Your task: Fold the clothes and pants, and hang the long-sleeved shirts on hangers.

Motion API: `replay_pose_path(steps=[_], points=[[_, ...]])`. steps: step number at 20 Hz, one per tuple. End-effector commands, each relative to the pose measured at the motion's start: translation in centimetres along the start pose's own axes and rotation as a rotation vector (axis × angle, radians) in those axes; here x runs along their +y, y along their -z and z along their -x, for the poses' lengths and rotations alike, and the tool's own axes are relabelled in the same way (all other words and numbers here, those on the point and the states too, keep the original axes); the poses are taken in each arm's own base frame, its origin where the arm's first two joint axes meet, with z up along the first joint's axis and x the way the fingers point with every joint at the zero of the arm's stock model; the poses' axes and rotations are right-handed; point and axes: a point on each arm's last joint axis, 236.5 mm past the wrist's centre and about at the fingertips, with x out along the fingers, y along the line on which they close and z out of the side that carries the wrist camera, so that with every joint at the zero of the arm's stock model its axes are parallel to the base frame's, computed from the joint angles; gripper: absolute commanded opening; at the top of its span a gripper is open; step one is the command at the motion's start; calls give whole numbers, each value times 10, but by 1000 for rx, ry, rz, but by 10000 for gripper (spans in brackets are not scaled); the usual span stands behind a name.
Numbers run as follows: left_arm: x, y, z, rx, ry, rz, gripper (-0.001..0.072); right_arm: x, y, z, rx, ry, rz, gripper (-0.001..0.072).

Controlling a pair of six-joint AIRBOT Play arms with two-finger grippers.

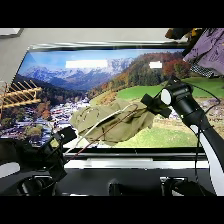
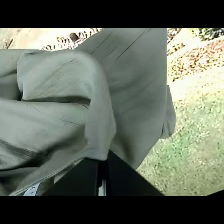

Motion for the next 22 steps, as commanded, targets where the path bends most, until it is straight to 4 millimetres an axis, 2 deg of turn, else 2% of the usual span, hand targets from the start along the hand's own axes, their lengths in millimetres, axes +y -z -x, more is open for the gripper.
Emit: replay_pose_path(steps=[1, 5, 9, 11, 15, 17, 22], points=[[-3, 11, -2, 52, 0, 3, 17, 4, -9, 0, -40, -14, 10, 29], [-2, 8, -20, 135, 3, -46, 16, 8, -10, 4, -48, -38, 7, 29], [0, -17, -44, 128, 3, -42, 16, 11, -8, 19, -51, -67, 17, 29], [0, -30, -52, 101, 4, -39, 16, 14, -1, 24, -52, -69, 63, 29], [2, -51, -60, 91, 4, -63, 16, 38, 27, 33, -50, -103, 170, 29], [6, -61, -62, 97, 3, -67, 16, 43, 32, 45, -78, -118, 206, 29], [10, -91, -63, 89, 7, -167, 17, 35, 27, 84, -126, -167, 173, 29]])
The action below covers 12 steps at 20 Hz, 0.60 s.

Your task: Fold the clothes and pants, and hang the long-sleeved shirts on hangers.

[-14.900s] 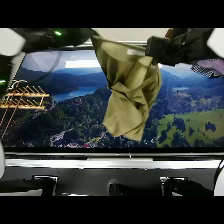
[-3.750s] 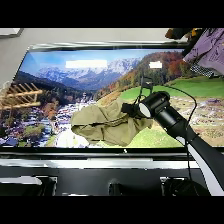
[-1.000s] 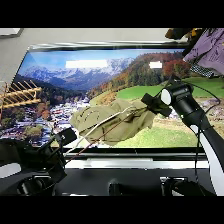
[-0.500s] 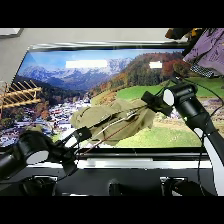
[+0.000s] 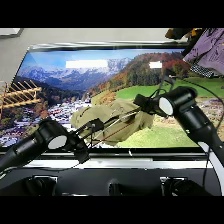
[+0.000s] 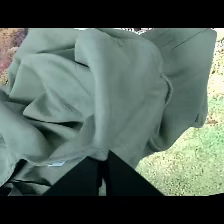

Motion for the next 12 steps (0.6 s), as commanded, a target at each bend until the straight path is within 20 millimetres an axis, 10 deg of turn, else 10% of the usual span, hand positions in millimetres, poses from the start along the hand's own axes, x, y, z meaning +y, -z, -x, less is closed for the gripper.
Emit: replay_pose_path(steps=[1, 12], points=[[5, -23, 0, -9, -1, -69, 17, -1, -3, 27, -37, -32, -7, 29], [10, -93, -3, -182, -10, -69, 18, -4, 9, 63, -16, -80, -35, 29]])
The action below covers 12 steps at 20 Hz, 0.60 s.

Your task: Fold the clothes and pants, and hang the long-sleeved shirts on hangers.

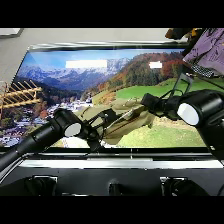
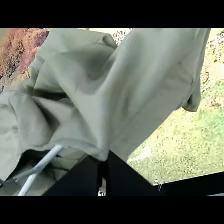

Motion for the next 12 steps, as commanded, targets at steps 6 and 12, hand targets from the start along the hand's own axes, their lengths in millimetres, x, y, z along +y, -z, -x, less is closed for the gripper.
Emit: replay_pose_path(steps=[6, 12], points=[[-17, -19, -17, -37, 87, -4, 17, 14, -2, 5, -13, -66, -10, 29], [-21, -38, -18, -114, 107, -15, 18, 27, 2, 1, 9, -112, 28, 29]])
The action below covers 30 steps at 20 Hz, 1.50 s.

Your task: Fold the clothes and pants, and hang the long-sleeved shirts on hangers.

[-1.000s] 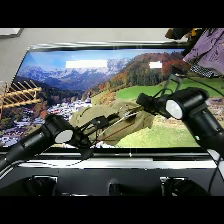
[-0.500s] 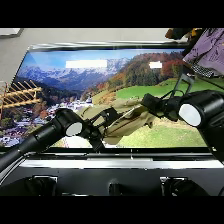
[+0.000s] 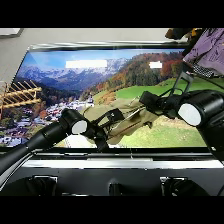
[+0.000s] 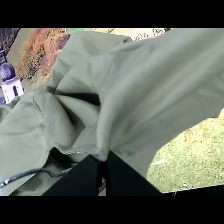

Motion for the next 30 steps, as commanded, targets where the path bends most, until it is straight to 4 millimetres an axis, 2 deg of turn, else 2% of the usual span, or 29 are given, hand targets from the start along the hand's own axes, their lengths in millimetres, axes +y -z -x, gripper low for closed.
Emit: replay_pose_path(steps=[1, 4, 8, 9, 11, 12, 14, 16, 19, 20, 21, 23, 25, 27, 29, 30], points=[[-3, -16, -2, -63, 15, 5, 17, 10, 10, -1, 41, -40, 45, 30], [-4, -17, -7, -60, 28, 15, 17, 4, 16, 1, 67, -19, 71, 30], [-3, -27, -10, -99, 27, 24, 18, 9, 18, 11, 63, -57, 122, 37], [-3, -31, -10, -115, 29, 28, 18, 10, 20, 14, 68, -63, 140, 112], [-2, -35, -9, -135, 26, 30, 17, 6, 23, 21, 77, -62, 183, 476], [-2, -36, -9, -138, 24, 30, 18, 6, 24, 27, 72, -75, 222, 537], [-1, -39, -9, -148, 21, 30, 17, 7, 24, 47, 45, -114, 272, 600], [0, -40, -9, -153, 19, 30, 18, -5, 4, 74, -68, -97, 241, 619], [0, -40, -9, -154, 19, 30, 18, -55, -51, 113, -252, 61, 91, 616], [0, -40, -9, -153, 19, 30, 18, -73, -66, 118, -271, 103, 78, 616], [-1, -39, -9, -152, 19, 30, 18, -88, -73, 116, -242, 134, 116, 607], [0, -39, -9, -151, 19, 26, 19, -106, -65, 96, -80, 148, 325, 523], [0, -38, -9, -147, 17, 13, 19, -115, -51, 74, 86, 136, 683, 526], [-1, -34, -11, -126, 21, 7, 19, -103, -48, 58, 139, 59, 1106, 560], [-2, -28, -13, -100, 28, -19, 19, -78, -43, 42, 134, -42, 1518, 560], [-2, -27, -13, -96, 28, -19, 19, -67, -39, 34, 128, -79, 1670, 560]])
